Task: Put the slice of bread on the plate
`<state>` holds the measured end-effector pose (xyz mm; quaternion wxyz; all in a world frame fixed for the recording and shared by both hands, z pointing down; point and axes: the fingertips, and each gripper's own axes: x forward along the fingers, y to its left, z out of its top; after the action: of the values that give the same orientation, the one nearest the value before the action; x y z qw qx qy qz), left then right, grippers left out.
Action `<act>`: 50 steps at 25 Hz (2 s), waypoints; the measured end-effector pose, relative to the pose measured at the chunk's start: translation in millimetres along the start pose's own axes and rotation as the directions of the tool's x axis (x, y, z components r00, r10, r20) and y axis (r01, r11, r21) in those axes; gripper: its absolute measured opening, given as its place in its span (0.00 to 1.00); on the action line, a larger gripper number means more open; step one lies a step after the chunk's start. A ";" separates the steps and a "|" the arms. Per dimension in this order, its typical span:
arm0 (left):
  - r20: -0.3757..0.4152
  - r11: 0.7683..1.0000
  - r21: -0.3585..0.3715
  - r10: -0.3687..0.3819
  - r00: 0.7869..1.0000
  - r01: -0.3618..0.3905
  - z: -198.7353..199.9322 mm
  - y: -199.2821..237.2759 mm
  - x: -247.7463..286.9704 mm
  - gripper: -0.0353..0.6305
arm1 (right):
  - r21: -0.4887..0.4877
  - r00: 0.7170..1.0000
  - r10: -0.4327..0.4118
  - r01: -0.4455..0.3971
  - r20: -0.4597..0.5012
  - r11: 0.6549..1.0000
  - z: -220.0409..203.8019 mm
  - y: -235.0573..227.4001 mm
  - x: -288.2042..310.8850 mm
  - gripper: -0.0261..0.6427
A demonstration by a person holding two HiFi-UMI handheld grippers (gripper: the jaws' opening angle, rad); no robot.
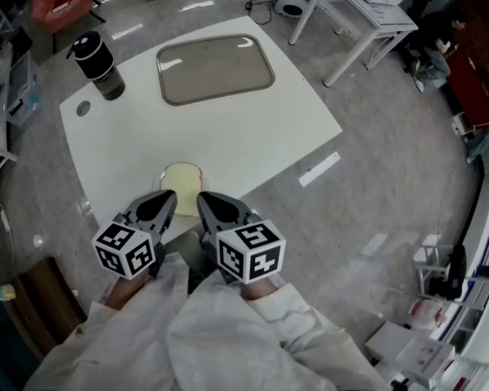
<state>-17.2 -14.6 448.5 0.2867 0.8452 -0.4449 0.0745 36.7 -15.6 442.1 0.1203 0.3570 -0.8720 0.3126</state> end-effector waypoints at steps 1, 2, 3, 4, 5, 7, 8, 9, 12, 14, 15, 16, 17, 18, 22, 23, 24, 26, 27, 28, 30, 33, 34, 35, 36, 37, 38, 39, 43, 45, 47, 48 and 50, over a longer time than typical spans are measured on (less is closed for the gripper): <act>-0.006 1.000 -0.002 -0.002 1.000 0.002 -0.6 0.0 0.6 0.07 | 0.002 1.000 -0.004 0.004 0.002 1.000 1.2 -0.7 0.4 0.06; -0.012 1.000 -0.003 -0.006 1.000 0.006 -0.6 0.1 1.2 0.07 | 0.005 1.000 -0.011 0.010 0.005 1.000 2.9 -2.2 0.9 0.06; -0.017 1.000 -0.004 -0.012 1.000 0.012 0.2 0.5 1.4 0.07 | 0.008 1.000 -0.020 0.020 0.009 1.000 5.2 -4.3 1.2 0.06; -0.021 1.000 -0.003 -0.019 1.000 0.019 1.8 1.1 1.2 0.07 | 0.012 0.999 -0.030 0.030 0.013 0.999 7.7 -6.5 1.3 0.06; -0.023 1.000 -0.003 -0.024 0.999 0.024 3.8 2.1 0.4 0.07 | 0.018 0.999 -0.039 0.039 0.017 0.999 9.8 -8.3 1.1 0.06; -0.025 1.000 -0.007 -0.027 0.999 0.027 7.5 5.9 -2.0 0.07 | 0.031 0.998 -0.054 0.053 0.021 0.998 11.9 -10.5 1.0 0.06; -0.026 1.000 -0.011 -0.026 0.999 0.026 8.6 8.9 -3.2 0.07 | 0.036 0.998 -0.060 0.060 0.020 0.998 11.6 -11.2 1.5 0.06; -0.028 1.000 -0.017 -0.024 0.999 0.024 9.0 12.3 -3.9 0.07 | 0.041 0.998 -0.068 0.067 0.018 0.997 10.8 -12.0 2.4 0.06; -0.041 0.999 -0.034 -0.013 0.999 0.012 8.7 22.5 -4.9 0.07 | 0.058 0.995 -0.095 0.095 0.009 0.994 8.0 -17.0 5.5 0.06; -0.046 0.999 -0.044 0.009 0.999 -0.011 9.2 30.8 -5.6 0.07 | 0.066 0.993 -0.115 0.114 0.005 0.991 7.7 -21.1 7.5 0.06; -0.047 0.999 -0.049 0.021 0.999 -0.024 9.5 35.3 -6.0 0.07 | 0.070 0.992 -0.123 0.123 0.004 0.990 7.8 -22.8 8.6 0.06; -0.048 0.998 -0.052 0.030 0.998 -0.033 9.7 39.2 -6.3 0.07 | 0.073 0.991 -0.130 0.130 0.003 0.989 7.6 -24.3 9.8 0.06; -0.051 0.998 -0.052 0.036 0.998 -0.038 9.6 42.5 -6.5 0.07 | 0.077 0.991 -0.135 0.135 0.002 0.988 7.1 -25.4 11.0 0.06; -0.053 0.998 -0.051 0.039 0.998 -0.042 9.5 45.4 -6.2 0.07 | 0.081 0.990 -0.139 0.138 0.000 0.987 6.3 -26.5 12.5 0.06; -0.060 0.997 -0.056 0.049 0.997 -0.053 9.2 55.5 -3.7 0.07 | 0.093 0.989 -0.146 0.147 -0.016 0.985 1.6 -31.3 18.2 0.06; -0.066 0.997 -0.061 0.053 0.996 -0.057 8.1 58.9 -3.8 0.07 | 0.096 0.989 -0.149 0.150 -0.021 0.984 0.4 -32.2 19.2 0.06; -0.073 0.996 -0.066 0.058 0.996 -0.063 6.5 62.5 -4.2 0.07 | 0.100 0.988 -0.152 0.154 -0.024 0.983 -0.8 -33.2 20.1 0.06; -0.090 0.995 -0.075 0.064 0.994 -0.071 2.5 68.9 -4.6 0.07 | 0.104 0.987 -0.158 0.161 -0.033 0.981 -3.1 -35.5 21.7 0.06; -0.099 0.994 -0.079 0.065 0.993 -0.073 0.2 71.4 -4.5 0.07 | 0.105 0.986 -0.160 0.164 -0.039 0.981 -4.7 -36.6 22.6 0.06; -0.106 0.994 -0.084 0.067 0.992 -0.076 -2.2 73.7 -4.3 0.07 | 0.107 0.986 -0.161 0.165 -0.045 0.981 -6.6 -37.4 23.6 0.06; -0.118 0.992 -0.095 0.071 0.990 -0.082 -6.6 77.8 -3.2 0.07 | 0.110 0.985 -0.161 0.166 -0.056 0.980 -11.2 -38.8 25.9 0.06; -0.140 0.990 -0.106 0.074 0.987 -0.089 -13.7 82.1 -0.5 0.07 | 0.110 0.984 -0.163 0.171 -0.075 0.979 -17.9 -40.9 30.0 0.06; -0.149 0.990 -0.109 0.075 0.986 -0.092 -16.5 83.6 -0.1 0.07 | 0.111 0.983 -0.167 0.175 -0.081 0.978 -19.9 -41.7 31.0 0.06; -0.159 0.989 -0.112 0.076 0.984 -0.094 -19.2 85.2 0.1 0.07 | 0.111 0.981 -0.173 0.182 -0.086 0.977 -21.6 -42.9 31.6 0.06; -0.168 0.989 -0.114 0.077 0.983 -0.096 -21.7 87.0 0.2 0.07 | 0.110 0.980 -0.180 0.189 -0.090 0.976 -23.3 -44.2 31.9 0.06; -0.177 0.989 -0.112 0.078 0.981 -0.098 -24.1 88.8 0.4 0.07 | 0.109 0.978 -0.185 0.195 -0.095 0.975 -25.1 -45.8 32.3 0.06; -0.186 0.989 -0.106 0.079 0.979 -0.100 -26.4 90.8 0.5 0.07 | 0.109 0.977 -0.190 0.201 -0.100 0.974 -27.0 -47.6 32.8 0.06; -0.196 0.990 -0.099 0.082 0.977 -0.102 -28.7 92.8 0.5 0.07 | 0.108 0.975 -0.196 0.207 -0.106 0.972 -29.1 -49.6 33.5 0.06; -0.238 0.991 -0.082 0.085 0.967 -0.107 -39.2 99.8 0.4 0.11 | 0.109 0.970 -0.201 0.217 -0.137 0.970 -38.3 -55.6 37.8 0.07; -0.255 0.990 -0.083 0.085 0.963 -0.110 -44.3 102.8 0.0 0.15 | 0.107 0.968 -0.202 0.219 -0.150 0.970 -42.6 -57.7 40.6 0.07; -0.266 0.989 -0.093 0.085 0.960 -0.113 -49.3 105.6 -0.1 0.16 | 0.106 0.966 -0.203 0.221 -0.160 0.970 -46.3 -59.5 42.7 0.07; -0.272 0.988 -0.098 0.087 0.958 -0.117 -51.6 106.9 0.1 0.17 | 0.106 0.966 -0.202 0.221 -0.163 0.969 -47.9 -60.3 43.3 0.07; -0.285 0.987 -0.100 0.095 0.954 -0.128 -56.2 109.9 1.0 0.19 | 0.109 0.964 -0.202 0.222 -0.170 0.969 -51.4 -62.1 44.1 0.07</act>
<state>-96.7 -32.7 541.3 0.3912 0.7812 -0.4508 0.1828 47.7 -41.4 529.5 0.1989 0.4295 -0.7948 0.3799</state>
